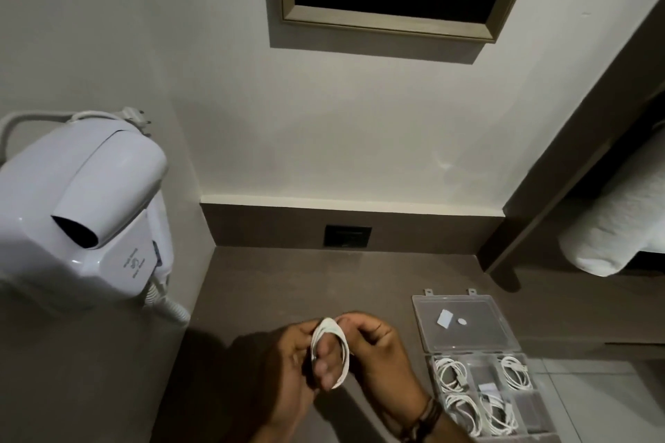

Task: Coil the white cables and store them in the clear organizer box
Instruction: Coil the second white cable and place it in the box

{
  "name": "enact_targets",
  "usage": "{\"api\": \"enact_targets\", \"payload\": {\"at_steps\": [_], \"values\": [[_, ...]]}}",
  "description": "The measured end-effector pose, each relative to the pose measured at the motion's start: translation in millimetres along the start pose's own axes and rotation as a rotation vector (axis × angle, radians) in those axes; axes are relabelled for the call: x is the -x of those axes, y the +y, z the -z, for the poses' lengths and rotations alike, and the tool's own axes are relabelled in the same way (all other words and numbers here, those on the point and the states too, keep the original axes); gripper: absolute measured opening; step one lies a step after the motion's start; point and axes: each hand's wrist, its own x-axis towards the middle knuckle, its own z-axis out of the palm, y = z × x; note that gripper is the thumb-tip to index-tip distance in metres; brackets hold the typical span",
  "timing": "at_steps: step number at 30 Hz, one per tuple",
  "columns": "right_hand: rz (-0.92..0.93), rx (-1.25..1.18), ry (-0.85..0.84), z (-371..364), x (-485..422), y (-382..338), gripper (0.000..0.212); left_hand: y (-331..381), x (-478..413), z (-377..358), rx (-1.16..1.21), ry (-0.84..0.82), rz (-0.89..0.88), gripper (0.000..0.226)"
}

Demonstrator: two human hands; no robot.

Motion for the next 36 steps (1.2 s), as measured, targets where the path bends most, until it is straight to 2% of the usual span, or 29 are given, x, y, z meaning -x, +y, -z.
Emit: {"api": "enact_targets", "payload": {"at_steps": [2, 6, 10, 16, 20, 23, 25, 27, 29, 31, 36], "values": [[-0.052, -0.073, 0.047, -5.6, 2.5, 9.0, 0.019, -9.1, -2.9, -5.9, 0.187, 0.119, -0.055, 0.025], [-0.086, -0.050, 0.021, -3.1, 5.5, 14.6, 0.026, -16.4, -11.5, -7.9, 0.259, 0.291, -0.076, 0.036], [-0.117, -0.088, 0.021, 0.5, 10.0, 15.2, 0.031, -18.7, -17.0, -11.6, 0.087, 0.345, -0.069, 0.039], [-0.095, -0.160, -0.066, 10.8, 14.3, 21.3, 0.035, -28.9, -16.5, -9.2, -0.084, 0.412, -0.086, 0.038], [-0.011, -0.018, -0.051, 10.6, 16.4, 30.1, 0.032, -42.0, -15.4, -3.0, -0.203, 0.480, -0.102, 0.041], [0.052, 0.079, -0.028, 10.8, 18.8, 39.1, 0.039, -54.3, -14.7, 4.8, -0.318, 0.527, -0.105, 0.040], [0.075, 0.101, -0.025, 13.2, 20.3, 42.3, 0.041, -60.6, -12.7, 12.8, -0.369, 0.487, -0.080, 0.037], [0.084, 0.111, -0.022, 17.8, 21.4, 45.7, 0.038, -64.5, -11.1, 20.4, -0.419, 0.374, -0.059, 0.034], [0.087, 0.116, 0.000, 23.7, 22.4, 52.3, 0.037, -67.7, -10.9, 24.0, -0.508, 0.298, -0.056, 0.027], [0.108, 0.108, 0.045, 28.6, 24.9, 60.6, 0.038, -71.1, -10.2, 21.0, -0.565, 0.298, -0.060, 0.023], [0.179, 0.195, 0.192, 28.6, 28.0, 75.0, 0.043, -79.8, 4.6, 5.0, -0.740, 0.467, -0.070, 0.026]]}}
